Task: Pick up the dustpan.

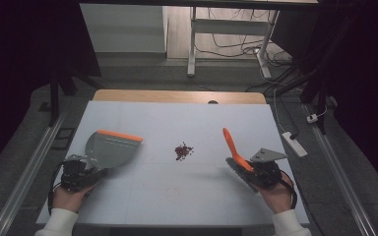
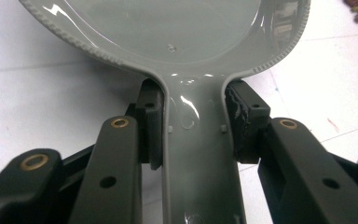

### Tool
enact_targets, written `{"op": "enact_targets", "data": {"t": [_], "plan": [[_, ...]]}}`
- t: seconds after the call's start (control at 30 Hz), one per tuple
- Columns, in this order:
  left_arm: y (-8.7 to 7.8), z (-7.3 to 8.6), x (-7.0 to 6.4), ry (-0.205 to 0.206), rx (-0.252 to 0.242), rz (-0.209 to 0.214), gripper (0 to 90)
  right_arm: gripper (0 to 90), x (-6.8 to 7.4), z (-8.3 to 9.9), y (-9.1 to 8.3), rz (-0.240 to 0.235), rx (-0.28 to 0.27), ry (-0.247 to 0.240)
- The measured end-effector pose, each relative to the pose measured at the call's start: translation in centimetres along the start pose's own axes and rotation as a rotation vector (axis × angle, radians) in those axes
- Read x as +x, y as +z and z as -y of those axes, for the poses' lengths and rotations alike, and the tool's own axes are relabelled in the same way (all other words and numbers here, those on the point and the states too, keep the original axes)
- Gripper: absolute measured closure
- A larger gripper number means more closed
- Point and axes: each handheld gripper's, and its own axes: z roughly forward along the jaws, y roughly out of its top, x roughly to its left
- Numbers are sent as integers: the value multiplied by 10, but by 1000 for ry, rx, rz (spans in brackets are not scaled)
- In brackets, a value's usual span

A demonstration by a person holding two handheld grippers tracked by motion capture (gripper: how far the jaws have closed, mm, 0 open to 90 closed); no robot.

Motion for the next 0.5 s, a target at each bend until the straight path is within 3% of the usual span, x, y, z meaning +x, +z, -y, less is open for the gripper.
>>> {"op": "enact_targets", "data": {"t": [0.33, 0.5], "plan": [[-10, 3, 11, 16, -63, 91, 613, 696, -6, 0, -1, 9, -29, 35], [-10, 1, 11, 37, -66, 98, 613, 695, -5, -2, -3, 18, -34, 39]]}}
